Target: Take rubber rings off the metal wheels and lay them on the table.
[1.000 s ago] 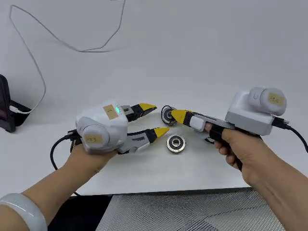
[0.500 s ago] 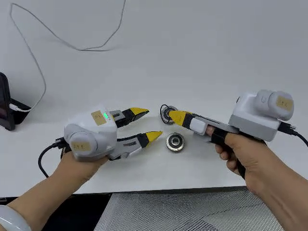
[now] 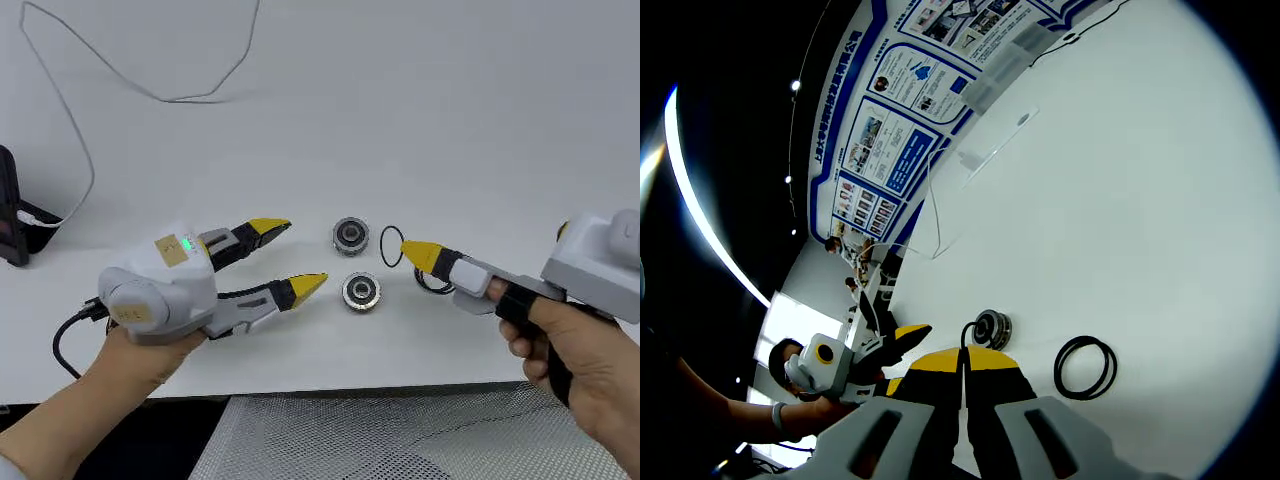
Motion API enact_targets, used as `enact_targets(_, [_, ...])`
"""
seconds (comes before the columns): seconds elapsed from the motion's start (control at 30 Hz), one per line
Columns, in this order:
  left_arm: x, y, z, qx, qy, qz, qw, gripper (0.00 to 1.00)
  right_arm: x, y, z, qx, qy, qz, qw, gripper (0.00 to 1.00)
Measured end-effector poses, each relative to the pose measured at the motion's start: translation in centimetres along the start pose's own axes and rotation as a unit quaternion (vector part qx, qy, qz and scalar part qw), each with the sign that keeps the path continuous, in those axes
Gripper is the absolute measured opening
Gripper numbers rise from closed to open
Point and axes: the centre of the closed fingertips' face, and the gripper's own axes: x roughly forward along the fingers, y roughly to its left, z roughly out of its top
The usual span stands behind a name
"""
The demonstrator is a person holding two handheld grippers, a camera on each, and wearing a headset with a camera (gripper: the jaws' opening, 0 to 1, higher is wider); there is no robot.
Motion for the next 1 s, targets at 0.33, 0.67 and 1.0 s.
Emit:
enact_targets(0.33, [-0.4, 0.0, 0.1, -0.007, -0.004, 0.001, 1.0000, 0.55, -1.2, -2.7, -0.4, 0.029, -0.005, -0.031, 0.9991, 0.02])
enact_targets(0.67, [-0.7, 0.0, 0.0, -0.010, -0.002, 0.004, 0.9999, 0.55, -2.0, -4.8, -0.4, 0.012, -0.001, -0.066, 0.9978, 0.02])
enact_targets(1.0, [-1.1, 0.1, -0.5, -0.013, 0.001, 0.005, 0.9999, 0.54, -2.3, -5.2, -1.0, -0.061, 0.028, -0.085, 0.9941, 0.08])
